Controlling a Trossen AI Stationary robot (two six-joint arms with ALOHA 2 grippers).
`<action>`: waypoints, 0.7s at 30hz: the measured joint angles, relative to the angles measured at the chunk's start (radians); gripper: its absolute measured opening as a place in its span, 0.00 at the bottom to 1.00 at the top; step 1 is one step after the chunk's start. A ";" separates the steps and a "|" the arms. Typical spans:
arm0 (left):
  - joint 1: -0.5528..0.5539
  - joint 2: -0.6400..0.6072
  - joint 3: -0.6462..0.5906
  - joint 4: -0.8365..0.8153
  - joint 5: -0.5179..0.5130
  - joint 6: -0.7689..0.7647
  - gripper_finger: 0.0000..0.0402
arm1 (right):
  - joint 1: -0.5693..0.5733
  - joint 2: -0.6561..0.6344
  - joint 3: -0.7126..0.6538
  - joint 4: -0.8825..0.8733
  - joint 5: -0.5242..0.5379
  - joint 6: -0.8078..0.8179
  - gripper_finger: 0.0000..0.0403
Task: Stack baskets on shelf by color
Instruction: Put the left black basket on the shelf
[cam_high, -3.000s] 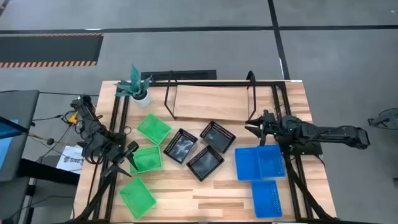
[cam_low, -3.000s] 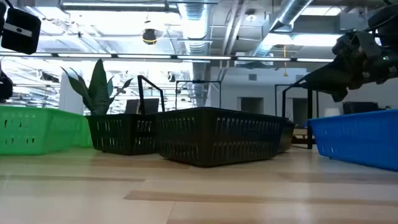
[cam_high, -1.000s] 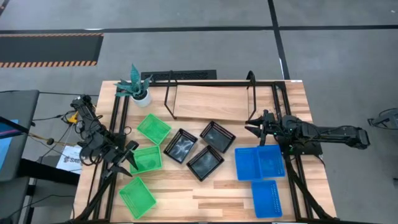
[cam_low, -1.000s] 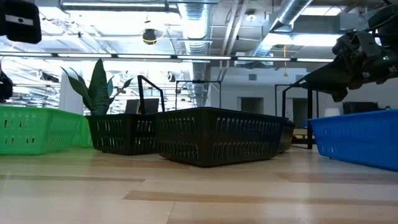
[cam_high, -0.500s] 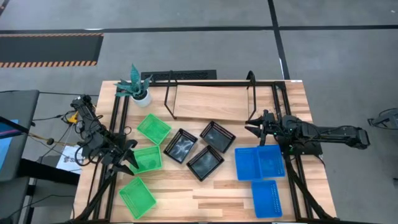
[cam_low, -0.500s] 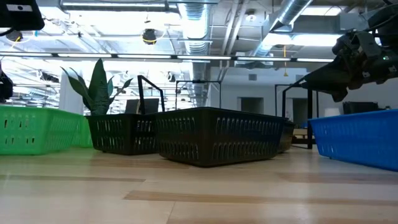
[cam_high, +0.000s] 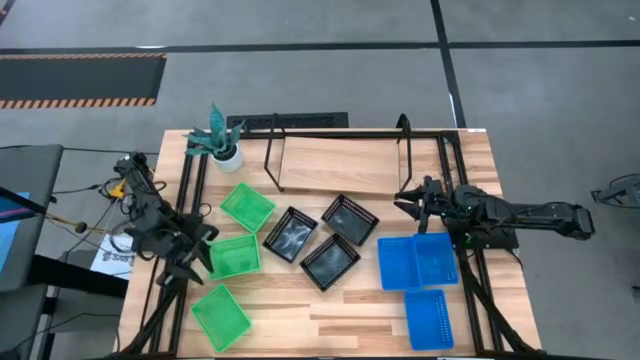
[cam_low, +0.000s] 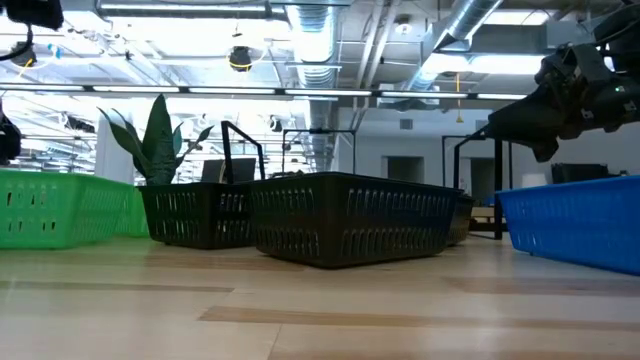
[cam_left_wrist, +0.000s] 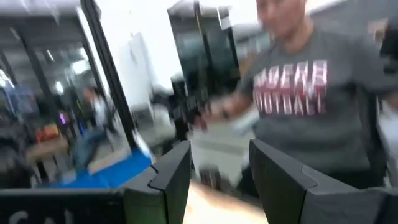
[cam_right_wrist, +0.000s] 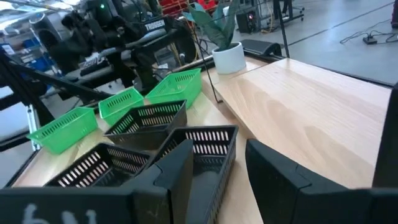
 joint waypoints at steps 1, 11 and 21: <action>0.000 0.000 0.000 0.040 0.000 0.009 0.38 | -0.003 0.000 0.000 -0.001 0.000 0.000 0.43; 0.000 0.000 0.002 0.252 0.041 0.190 0.38 | -0.007 0.001 0.023 0.030 0.023 0.014 0.43; 0.000 0.000 0.002 0.147 0.408 0.508 0.38 | -0.007 0.011 0.227 -0.220 0.163 0.012 0.43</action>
